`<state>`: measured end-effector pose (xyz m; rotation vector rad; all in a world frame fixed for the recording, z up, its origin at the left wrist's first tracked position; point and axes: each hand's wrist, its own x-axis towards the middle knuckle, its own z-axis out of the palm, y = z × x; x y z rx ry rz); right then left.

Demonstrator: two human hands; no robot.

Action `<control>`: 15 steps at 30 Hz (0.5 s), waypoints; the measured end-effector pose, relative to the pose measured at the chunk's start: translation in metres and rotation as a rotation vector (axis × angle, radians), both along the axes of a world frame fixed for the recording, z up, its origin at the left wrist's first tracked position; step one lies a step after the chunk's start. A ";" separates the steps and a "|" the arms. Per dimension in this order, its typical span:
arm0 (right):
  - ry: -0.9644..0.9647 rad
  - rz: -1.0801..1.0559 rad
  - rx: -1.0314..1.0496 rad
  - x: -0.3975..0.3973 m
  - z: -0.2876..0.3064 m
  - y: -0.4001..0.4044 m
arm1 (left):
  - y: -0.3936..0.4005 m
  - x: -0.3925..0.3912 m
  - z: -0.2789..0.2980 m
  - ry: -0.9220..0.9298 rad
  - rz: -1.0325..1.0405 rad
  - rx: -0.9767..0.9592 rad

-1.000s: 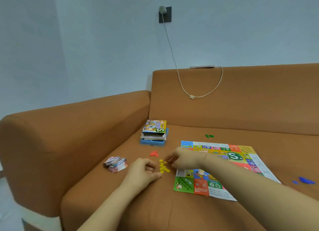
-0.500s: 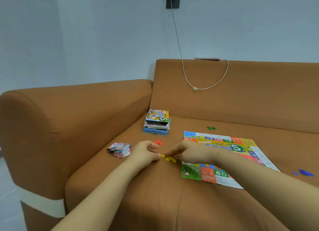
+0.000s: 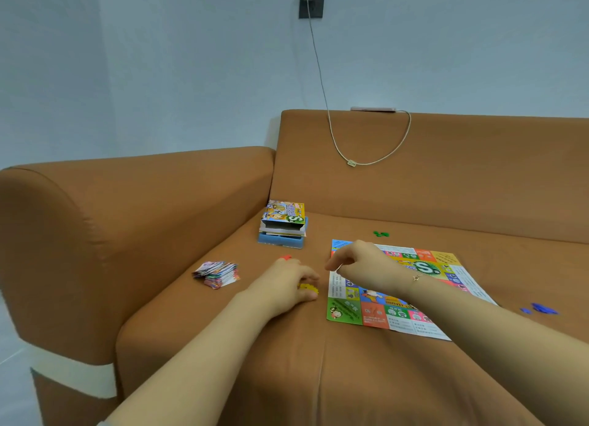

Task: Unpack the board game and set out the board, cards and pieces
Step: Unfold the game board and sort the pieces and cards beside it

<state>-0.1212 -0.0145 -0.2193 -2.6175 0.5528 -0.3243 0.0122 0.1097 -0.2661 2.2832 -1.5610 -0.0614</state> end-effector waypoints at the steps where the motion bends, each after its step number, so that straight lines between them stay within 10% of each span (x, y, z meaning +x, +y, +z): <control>1: 0.005 0.004 0.001 -0.002 0.000 0.000 | -0.001 -0.001 0.001 -0.030 -0.015 0.029; 15: -0.089 -0.005 -0.008 -0.034 0.004 0.005 | -0.001 -0.015 0.003 -0.211 -0.025 -0.008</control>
